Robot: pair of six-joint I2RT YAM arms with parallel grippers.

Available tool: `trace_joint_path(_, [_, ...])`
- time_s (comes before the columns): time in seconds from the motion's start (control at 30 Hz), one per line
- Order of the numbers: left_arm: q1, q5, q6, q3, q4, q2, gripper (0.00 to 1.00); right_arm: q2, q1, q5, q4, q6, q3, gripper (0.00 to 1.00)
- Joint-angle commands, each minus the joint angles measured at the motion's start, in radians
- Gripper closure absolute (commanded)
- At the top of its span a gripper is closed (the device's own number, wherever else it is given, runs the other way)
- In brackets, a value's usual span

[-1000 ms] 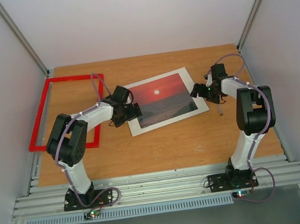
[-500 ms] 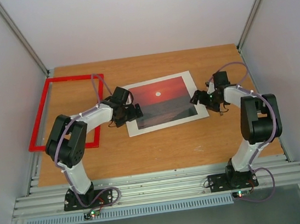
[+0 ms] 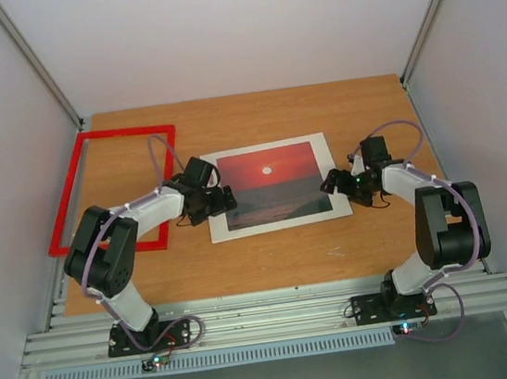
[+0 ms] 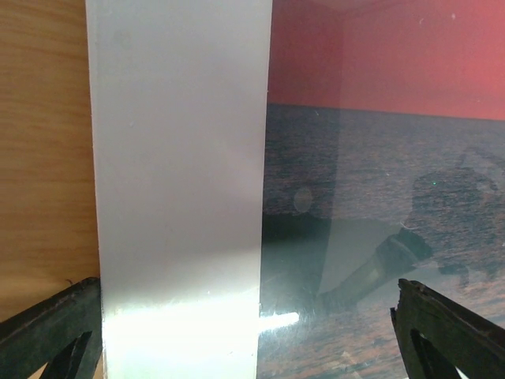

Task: Take the photo out of the frame

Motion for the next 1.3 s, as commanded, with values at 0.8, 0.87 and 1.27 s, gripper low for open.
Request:
trace_joint_path(0.8, [-0.092,-0.117,0.024,-0.168,-0.147,-0.215,0.01,-0.243,0.048,0.063,-0.128,0.041,-0.13,0.01])
trace_joint_path(0.87, [-0.118,-0.169,0.027,-0.161,-0.176,-0.237,0.01,-0.239,0.052,0.064,-0.136,0.035,-0.132,0.02])
trace_joint_path(1.27, [-0.364,-0.387,0.156,-0.084,-0.184,-0.285,0.01,-0.182,0.079,0.037,-0.118,0.031,-0.134,0.02])
